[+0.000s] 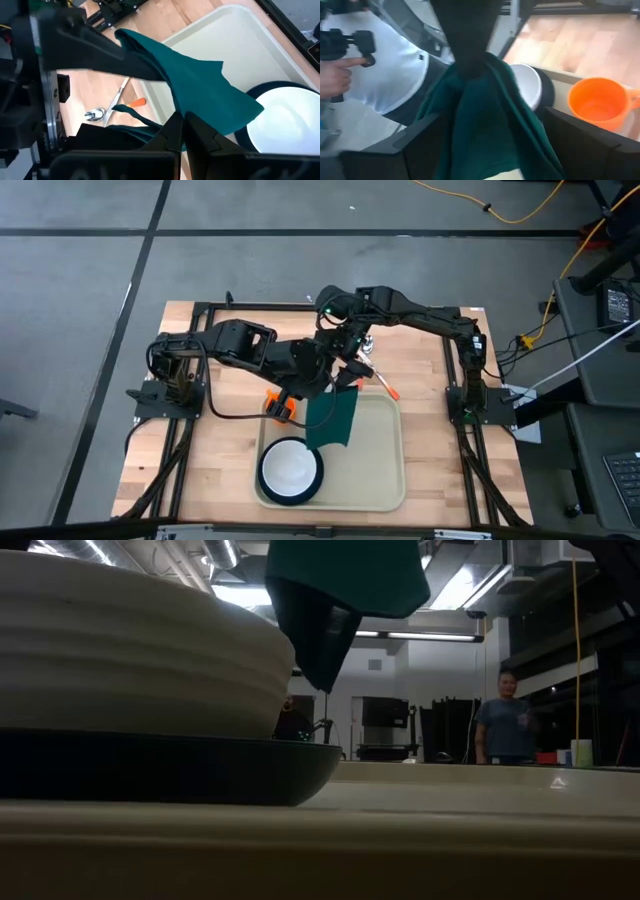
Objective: Set up tray
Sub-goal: Put the napkin on the tray to the right of the plate
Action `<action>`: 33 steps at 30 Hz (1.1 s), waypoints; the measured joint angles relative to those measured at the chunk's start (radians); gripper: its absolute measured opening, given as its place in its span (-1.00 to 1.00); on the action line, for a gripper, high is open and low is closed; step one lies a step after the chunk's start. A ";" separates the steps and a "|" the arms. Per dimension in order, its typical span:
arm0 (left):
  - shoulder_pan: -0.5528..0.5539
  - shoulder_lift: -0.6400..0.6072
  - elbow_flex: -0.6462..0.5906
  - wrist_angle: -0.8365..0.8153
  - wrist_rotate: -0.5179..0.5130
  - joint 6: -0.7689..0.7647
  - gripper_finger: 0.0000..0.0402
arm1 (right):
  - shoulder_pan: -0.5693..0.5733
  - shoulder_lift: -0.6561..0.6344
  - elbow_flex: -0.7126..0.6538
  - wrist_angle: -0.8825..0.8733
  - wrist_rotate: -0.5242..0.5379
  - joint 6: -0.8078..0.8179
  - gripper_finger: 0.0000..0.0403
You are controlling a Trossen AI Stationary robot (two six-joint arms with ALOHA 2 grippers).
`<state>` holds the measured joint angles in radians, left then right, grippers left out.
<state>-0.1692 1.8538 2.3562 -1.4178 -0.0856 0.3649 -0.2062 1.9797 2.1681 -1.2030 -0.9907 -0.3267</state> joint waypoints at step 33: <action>0.021 0.001 -0.012 0.010 0.002 0.004 -0.99 | -0.008 -0.006 0.000 -0.012 0.009 0.000 0.65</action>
<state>-0.1483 1.8549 2.3440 -1.4075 -0.0836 0.3689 -0.2142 1.9739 2.1677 -1.2148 -0.9818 -0.3267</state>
